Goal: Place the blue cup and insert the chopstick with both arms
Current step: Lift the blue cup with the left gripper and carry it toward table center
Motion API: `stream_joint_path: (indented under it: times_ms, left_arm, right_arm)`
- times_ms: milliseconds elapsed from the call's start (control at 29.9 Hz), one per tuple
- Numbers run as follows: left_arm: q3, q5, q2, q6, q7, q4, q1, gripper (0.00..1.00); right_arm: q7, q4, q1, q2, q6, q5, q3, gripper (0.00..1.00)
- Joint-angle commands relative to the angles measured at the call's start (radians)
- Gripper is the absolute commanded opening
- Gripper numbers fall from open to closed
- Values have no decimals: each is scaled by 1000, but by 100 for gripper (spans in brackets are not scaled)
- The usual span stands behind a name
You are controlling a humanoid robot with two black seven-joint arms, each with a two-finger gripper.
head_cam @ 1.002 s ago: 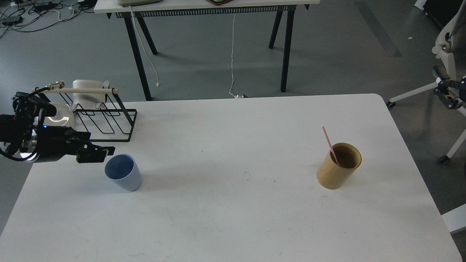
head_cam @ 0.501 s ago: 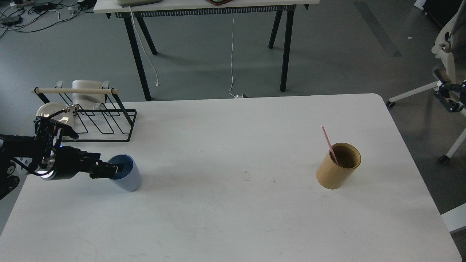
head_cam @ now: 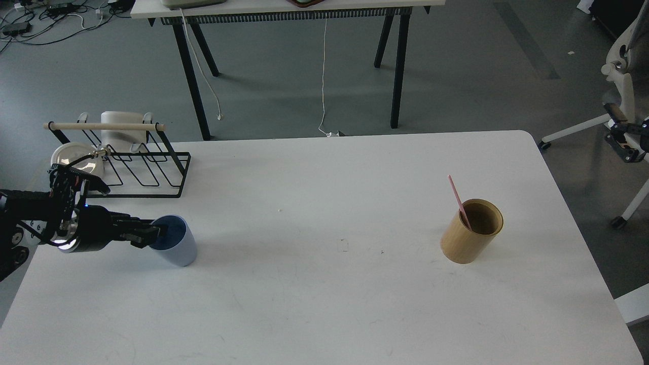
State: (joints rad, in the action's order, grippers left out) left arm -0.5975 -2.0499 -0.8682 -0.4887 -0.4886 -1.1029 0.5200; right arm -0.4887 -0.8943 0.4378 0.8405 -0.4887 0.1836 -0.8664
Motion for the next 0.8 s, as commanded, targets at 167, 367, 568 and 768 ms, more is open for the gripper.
stream_joint_path:
  times_ms: [167,367,568,768]
  left_arm:
    - [-13,23,-17,0,0,-38,3,5]
    - [-38,40,-43,0,0,-130,20,5]
    - [-36,7,26,0,0,-244,121,5]
    - [-48,-132,298,0,0,-210,163,5]
  right_arm:
    - [0,5,-1,2,0,-1,-2,99]
    - [0,41,-1,3,0,-21,-5,99]
    - [0,161,-1,3,0,-84,-5,99]
    - [0,227,-1,5,0,-122,-5,99]
